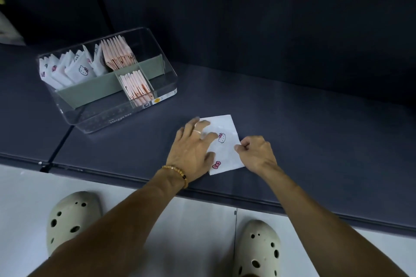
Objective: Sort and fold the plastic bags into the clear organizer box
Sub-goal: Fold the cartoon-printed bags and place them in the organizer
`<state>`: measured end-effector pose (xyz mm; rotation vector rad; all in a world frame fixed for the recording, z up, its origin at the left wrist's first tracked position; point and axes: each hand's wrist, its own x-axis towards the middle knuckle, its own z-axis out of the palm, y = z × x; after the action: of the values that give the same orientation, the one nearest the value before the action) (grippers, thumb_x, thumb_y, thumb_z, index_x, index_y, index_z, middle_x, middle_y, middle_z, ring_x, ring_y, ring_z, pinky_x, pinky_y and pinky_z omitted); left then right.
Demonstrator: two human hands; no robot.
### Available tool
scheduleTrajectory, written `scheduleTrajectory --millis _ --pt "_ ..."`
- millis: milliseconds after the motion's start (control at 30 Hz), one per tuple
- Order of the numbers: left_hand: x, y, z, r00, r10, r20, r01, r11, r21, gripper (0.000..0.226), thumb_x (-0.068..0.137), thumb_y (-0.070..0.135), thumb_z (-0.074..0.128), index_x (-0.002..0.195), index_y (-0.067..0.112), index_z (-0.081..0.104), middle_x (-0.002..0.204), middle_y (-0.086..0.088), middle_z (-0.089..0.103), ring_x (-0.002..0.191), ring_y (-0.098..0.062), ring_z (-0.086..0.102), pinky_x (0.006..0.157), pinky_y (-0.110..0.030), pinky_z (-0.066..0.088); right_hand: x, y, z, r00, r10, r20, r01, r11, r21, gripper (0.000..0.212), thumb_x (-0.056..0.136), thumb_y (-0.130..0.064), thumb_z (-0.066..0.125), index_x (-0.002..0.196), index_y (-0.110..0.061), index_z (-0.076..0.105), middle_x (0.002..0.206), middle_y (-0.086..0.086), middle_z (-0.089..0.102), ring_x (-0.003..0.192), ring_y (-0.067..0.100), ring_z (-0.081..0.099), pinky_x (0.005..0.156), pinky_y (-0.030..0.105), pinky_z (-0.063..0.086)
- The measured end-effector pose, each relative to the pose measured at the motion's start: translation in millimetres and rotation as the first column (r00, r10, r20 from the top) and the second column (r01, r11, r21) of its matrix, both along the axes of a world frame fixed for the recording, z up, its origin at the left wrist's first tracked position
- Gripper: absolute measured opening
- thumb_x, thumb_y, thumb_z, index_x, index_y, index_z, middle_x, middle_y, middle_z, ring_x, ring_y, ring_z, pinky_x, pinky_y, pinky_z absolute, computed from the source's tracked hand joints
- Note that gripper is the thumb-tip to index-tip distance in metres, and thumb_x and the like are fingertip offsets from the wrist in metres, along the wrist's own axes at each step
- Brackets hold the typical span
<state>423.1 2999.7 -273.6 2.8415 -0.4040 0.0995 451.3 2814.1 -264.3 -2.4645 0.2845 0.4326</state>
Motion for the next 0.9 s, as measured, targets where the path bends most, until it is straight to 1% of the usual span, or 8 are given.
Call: scheduleTrajectory --millis 100,167,300,367,467,600,700,900 --pt "18.3 3.0 -4.7 0.972 -0.174 -0.159 0.198 0.968 0.153 0.051 0.094 0.046 0.039 0.143 0.036 0.031 0.158 0.001 0.013 0.145 -0.033 0.001 0.117 -0.047 0.005 7.9 -5.8 3.2 0.995 0.090 -0.030 -0.091 0.996 -0.019 0.014 0.091 -0.026 0.059 0.083 -0.016 0.064 0.079 0.000 0.065 0.080 0.020 0.061 0.064 0.028 0.047" --pt "19.1 5.3 -10.2 0.958 -0.150 -0.243 0.196 0.965 0.174 0.054 0.096 0.051 0.028 0.147 0.037 0.019 0.159 0.004 0.011 0.145 -0.029 0.003 0.116 -0.044 0.011 10.9 -11.3 7.6 0.995 0.099 0.024 -0.098 0.995 -0.018 0.008 0.088 -0.028 0.061 0.087 -0.020 0.062 0.078 -0.004 0.064 0.082 0.018 0.060 0.066 0.029 0.048" --pt "4.5 3.0 -13.3 0.988 -0.025 -0.152 0.062 0.968 0.242 0.053 0.095 0.051 0.026 0.145 0.033 0.025 0.154 0.003 0.028 0.136 -0.026 0.022 0.103 -0.041 0.029 -13.8 -18.4 5.6 0.838 0.202 0.507 -0.059 0.957 -0.285 0.031 0.088 -0.029 0.061 0.114 -0.013 0.060 0.108 0.005 0.059 0.097 0.027 0.054 0.079 0.040 0.046" --pt "1.6 -0.7 -12.9 0.993 -0.004 -0.120 0.033 0.969 0.243 0.053 0.095 0.051 0.028 0.144 0.032 0.029 0.152 0.002 0.030 0.134 -0.027 0.026 0.100 -0.041 0.030 -35.1 -19.9 -7.3 0.827 0.348 0.441 -0.163 0.900 -0.405 0.046 0.092 -0.033 0.057 0.128 -0.005 0.054 0.131 0.014 0.054 0.117 0.035 0.052 0.092 0.045 0.043" --pt "0.6 -1.3 -13.0 0.994 -0.001 -0.108 0.030 0.963 0.269 0.053 0.094 0.049 0.028 0.144 0.032 0.029 0.152 0.002 0.030 0.134 -0.027 0.025 0.102 -0.042 0.029 -57.4 -21.8 -30.3 0.874 0.448 0.188 -0.313 0.816 -0.486 0.067 0.100 -0.045 0.032 0.151 -0.003 0.020 0.159 0.015 0.015 0.148 0.028 0.012 0.118 0.043 0.012" --pt "5.0 -20.7 -6.8 0.989 -0.148 -0.020 0.147 0.946 0.288 0.050 0.096 0.038 0.030 0.142 0.018 0.038 0.151 0.000 0.034 0.145 -0.029 0.010 0.117 -0.047 0.009 -56.3 -18.9 -35.6 0.873 0.461 0.158 -0.327 0.795 -0.512 0.073 0.099 -0.051 0.019 0.152 -0.002 0.006 0.161 0.015 -0.002 0.148 0.026 -0.003 0.118 0.041 -0.002" --pt "12.0 -47.5 -15.5 0.908 -0.411 -0.080 0.419 0.886 0.200 0.055 0.100 0.027 0.032 0.151 0.015 0.014 0.158 0.000 0.015 0.147 -0.016 0.002 0.118 -0.032 -0.005 -55.2 -22.3 -36.2 0.863 0.480 0.155 -0.346 0.786 -0.513 0.077 0.096 -0.055 0.014 0.152 -0.003 0.003 0.160 0.014 -0.004 0.148 0.026 -0.006 0.118 0.041 -0.005" --pt "28.5 -31.1 -28.8 0.865 -0.483 -0.137 0.499 0.856 0.133 0.055 0.100 0.034 0.021 0.151 0.019 0.007 0.159 0.004 0.005 0.146 -0.009 -0.002 0.119 -0.029 -0.001 -54.9 -22.9 -35.6 0.862 0.484 0.148 -0.349 0.780 -0.520 0.082 0.091 -0.059 0.004 0.152 -0.004 0.004 0.160 0.013 -0.002 0.149 0.024 -0.004 0.118 0.040 -0.004"
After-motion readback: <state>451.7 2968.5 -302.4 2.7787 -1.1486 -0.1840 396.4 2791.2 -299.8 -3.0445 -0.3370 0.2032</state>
